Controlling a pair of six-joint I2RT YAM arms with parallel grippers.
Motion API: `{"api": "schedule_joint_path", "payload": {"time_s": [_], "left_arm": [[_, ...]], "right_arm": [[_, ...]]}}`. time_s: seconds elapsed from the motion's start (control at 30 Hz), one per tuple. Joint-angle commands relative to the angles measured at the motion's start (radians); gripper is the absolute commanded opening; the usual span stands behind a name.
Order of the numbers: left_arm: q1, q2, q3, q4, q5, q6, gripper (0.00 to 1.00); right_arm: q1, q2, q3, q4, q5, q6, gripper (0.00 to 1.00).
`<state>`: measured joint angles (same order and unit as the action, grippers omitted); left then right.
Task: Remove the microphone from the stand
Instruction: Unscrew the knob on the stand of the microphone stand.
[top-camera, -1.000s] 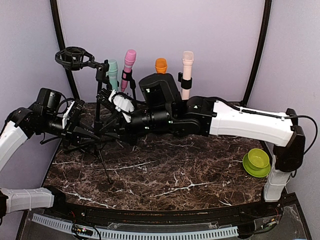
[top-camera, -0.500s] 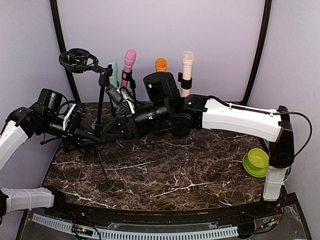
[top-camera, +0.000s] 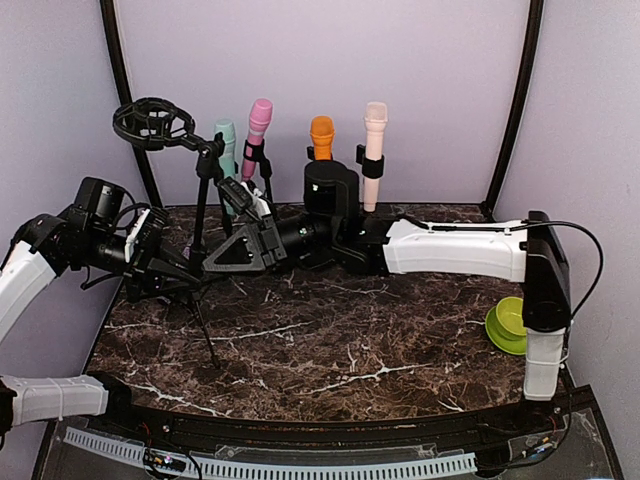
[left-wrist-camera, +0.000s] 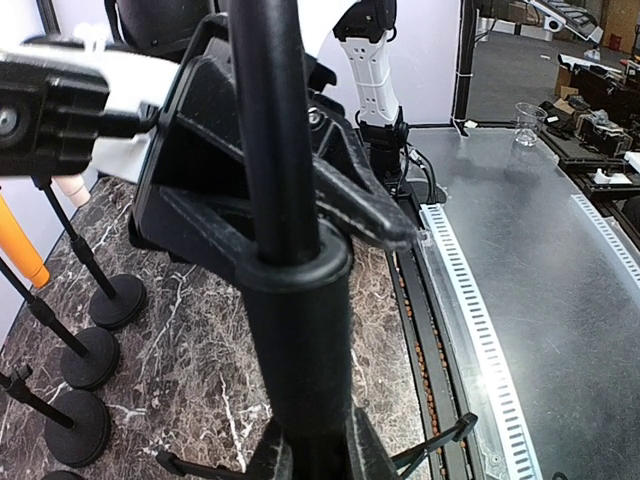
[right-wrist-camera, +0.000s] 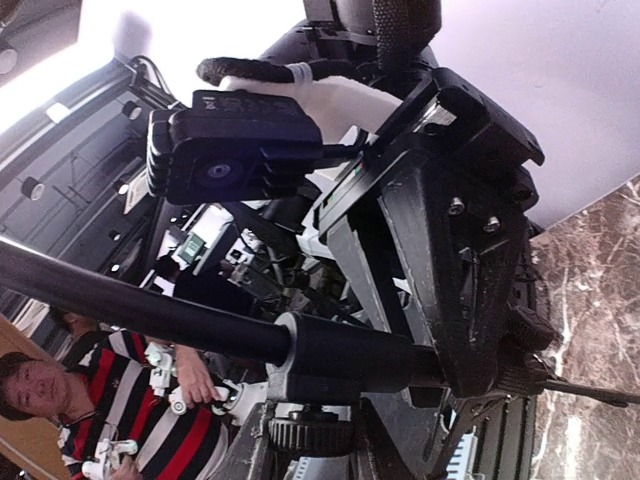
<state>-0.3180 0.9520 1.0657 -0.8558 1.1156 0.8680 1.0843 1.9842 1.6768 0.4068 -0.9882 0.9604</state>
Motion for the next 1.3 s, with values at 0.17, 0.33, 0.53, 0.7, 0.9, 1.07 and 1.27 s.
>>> {"api": "schedule_joint_path", "payload": {"time_s": [0.17, 0.33, 0.53, 0.7, 0.9, 1.07, 1.27], "left_arm": [[-0.003, -0.027, 0.026, -0.003, 0.031, 0.047, 0.00], [-0.004, -0.029, 0.024, 0.031, 0.050, -0.013, 0.00], [-0.005, -0.030, 0.023, 0.074, 0.080, -0.097, 0.00], [-0.003, -0.030, 0.017, 0.114, 0.107, -0.178, 0.00], [-0.005, -0.035, -0.010, 0.232, 0.164, -0.389, 0.00], [-0.004, -0.033, -0.018, 0.253, 0.172, -0.427, 0.00], [-0.004, -0.033, -0.018, 0.244, 0.168, -0.413, 0.00]], "right_arm": [[-0.032, 0.005, 0.002, 0.519, -0.117, 0.385, 0.34], [-0.054, -0.072, -0.061, 0.268, -0.078, 0.167, 0.47], [-0.067, -0.182, -0.017, -0.362, 0.246, -0.383, 0.52], [-0.003, -0.290, -0.093, -0.411, 0.572, -0.675, 0.49], [0.119, -0.361, -0.140, -0.348, 0.801, -0.958, 0.46], [0.168, -0.318, -0.042, -0.439, 0.814, -1.058, 0.46], [0.231, -0.249, 0.070, -0.570, 0.955, -1.196, 0.42]]}}
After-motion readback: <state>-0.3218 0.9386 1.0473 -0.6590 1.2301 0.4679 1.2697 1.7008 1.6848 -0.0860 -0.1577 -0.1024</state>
